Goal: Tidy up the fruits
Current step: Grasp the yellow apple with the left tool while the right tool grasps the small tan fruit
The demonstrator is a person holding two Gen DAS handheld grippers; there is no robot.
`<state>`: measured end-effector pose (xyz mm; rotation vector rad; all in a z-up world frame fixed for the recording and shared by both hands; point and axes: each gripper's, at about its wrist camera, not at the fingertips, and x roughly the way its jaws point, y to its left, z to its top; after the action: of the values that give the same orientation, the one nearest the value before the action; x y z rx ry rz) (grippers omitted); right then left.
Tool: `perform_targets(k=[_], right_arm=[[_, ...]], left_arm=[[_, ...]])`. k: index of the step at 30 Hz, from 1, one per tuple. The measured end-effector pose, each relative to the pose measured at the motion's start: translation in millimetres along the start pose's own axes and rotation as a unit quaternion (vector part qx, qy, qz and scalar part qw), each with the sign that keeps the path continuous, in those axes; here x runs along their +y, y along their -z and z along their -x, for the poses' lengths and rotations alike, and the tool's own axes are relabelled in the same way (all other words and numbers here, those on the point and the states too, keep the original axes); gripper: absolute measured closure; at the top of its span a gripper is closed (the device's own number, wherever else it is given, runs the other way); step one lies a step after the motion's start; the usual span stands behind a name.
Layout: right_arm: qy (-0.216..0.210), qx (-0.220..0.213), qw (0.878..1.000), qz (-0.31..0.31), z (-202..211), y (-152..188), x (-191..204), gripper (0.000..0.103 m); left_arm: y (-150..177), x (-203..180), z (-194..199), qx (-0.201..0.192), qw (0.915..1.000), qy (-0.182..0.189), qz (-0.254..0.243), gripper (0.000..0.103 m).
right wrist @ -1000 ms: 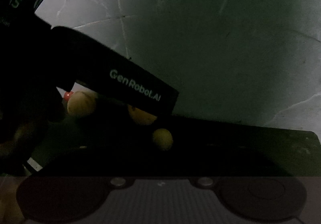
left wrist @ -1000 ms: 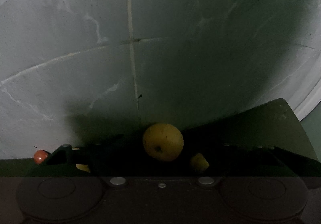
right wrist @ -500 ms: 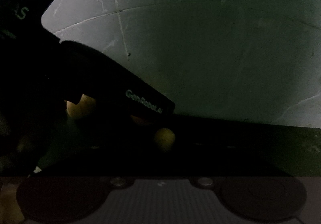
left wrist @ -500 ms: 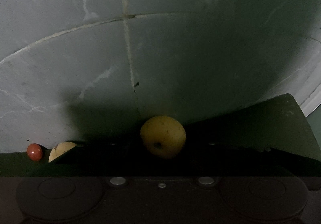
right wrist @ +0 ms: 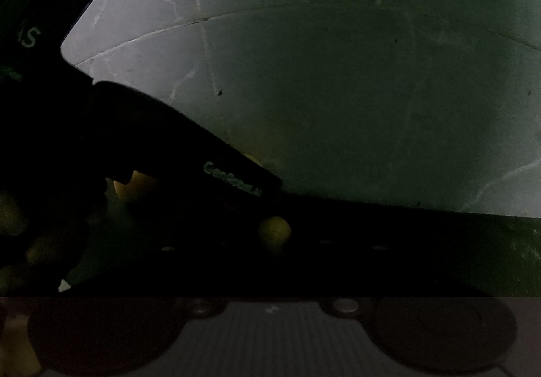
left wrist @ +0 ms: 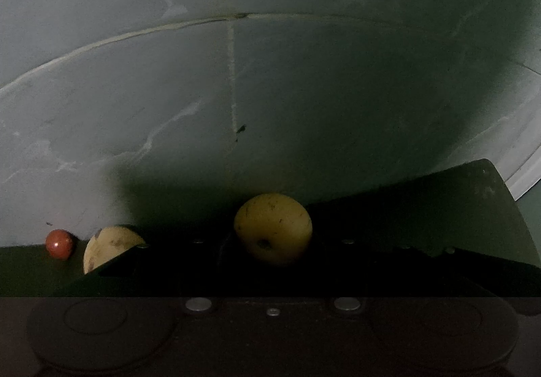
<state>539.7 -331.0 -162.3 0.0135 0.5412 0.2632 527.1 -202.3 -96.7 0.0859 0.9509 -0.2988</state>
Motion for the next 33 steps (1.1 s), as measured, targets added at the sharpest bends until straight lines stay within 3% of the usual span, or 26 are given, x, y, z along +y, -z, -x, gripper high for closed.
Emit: perform_targets(k=[16,33], right_arm=[[0.029,-0.027,0.999,-0.009,32,12,16,0.076],[0.056,-0.062,0.996,-0.018,108,23,83,0.076]], left_arm=[[17,6,31,-0.026,0.9996,0.014,-0.004,0.054],[34,30,78,-0.052,0.9981,0.032,-0.003,0.054]])
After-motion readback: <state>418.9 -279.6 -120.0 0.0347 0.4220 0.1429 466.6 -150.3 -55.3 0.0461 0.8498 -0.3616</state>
